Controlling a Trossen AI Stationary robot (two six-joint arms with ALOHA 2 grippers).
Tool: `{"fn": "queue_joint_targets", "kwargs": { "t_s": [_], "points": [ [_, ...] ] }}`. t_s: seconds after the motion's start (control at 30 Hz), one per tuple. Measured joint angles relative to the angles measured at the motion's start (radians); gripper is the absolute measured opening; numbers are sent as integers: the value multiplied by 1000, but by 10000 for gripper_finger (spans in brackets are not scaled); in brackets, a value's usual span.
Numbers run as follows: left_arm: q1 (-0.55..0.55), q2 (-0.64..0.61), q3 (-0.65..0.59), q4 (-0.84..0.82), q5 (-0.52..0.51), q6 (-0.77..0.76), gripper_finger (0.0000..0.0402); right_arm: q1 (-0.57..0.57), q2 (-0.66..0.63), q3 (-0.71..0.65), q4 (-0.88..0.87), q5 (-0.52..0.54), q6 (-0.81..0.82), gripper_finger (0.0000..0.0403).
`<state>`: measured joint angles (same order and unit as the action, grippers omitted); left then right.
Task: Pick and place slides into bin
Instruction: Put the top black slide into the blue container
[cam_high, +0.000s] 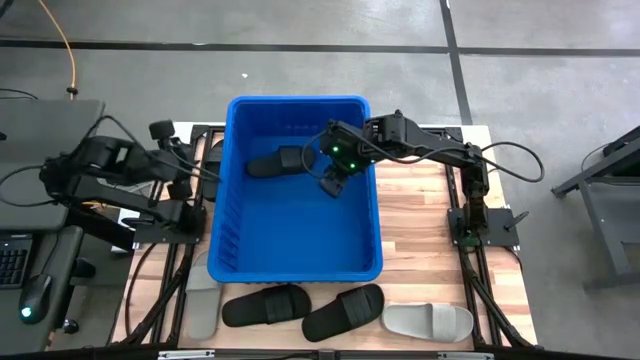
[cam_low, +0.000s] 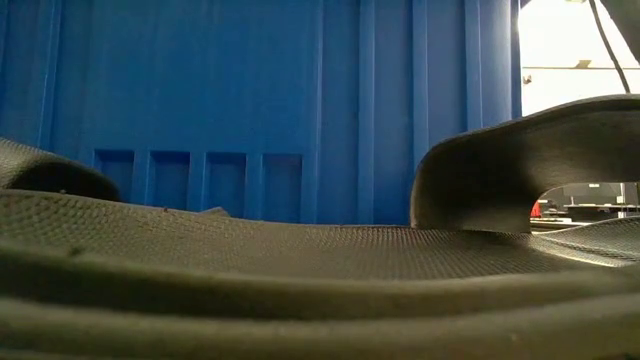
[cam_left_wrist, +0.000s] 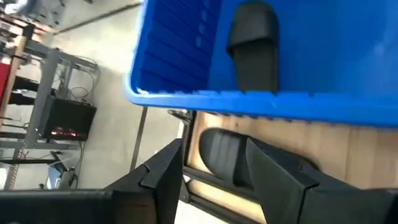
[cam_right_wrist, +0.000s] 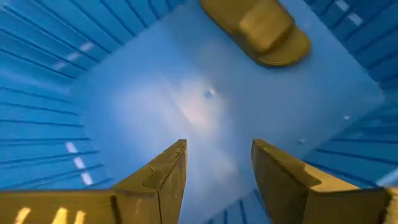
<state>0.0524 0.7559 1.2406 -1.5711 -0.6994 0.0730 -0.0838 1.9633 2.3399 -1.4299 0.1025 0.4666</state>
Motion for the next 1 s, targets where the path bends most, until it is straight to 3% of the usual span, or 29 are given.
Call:
{"fn": "queue_joint_targets", "kwargs": {
  "t_s": [0.17, 0.3, 0.63, 1.0],
  "points": [
    [0, 11, -121, -1, -28, -37, 172, -16, 0, 0, -21, 29, 22, 167],
    [0, 17, -201, 1, -29, -156, 182, -25, 0, 0, -34, 27, 29, 167],
    [0, 30, -264, 0, 106, -387, 191, -2, 0, 0, -34, 44, 29, 167],
    [0, 6, -264, 0, 78, -283, 191, -1, 0, 0, -1, 43, 26, 167]
  ]
}}
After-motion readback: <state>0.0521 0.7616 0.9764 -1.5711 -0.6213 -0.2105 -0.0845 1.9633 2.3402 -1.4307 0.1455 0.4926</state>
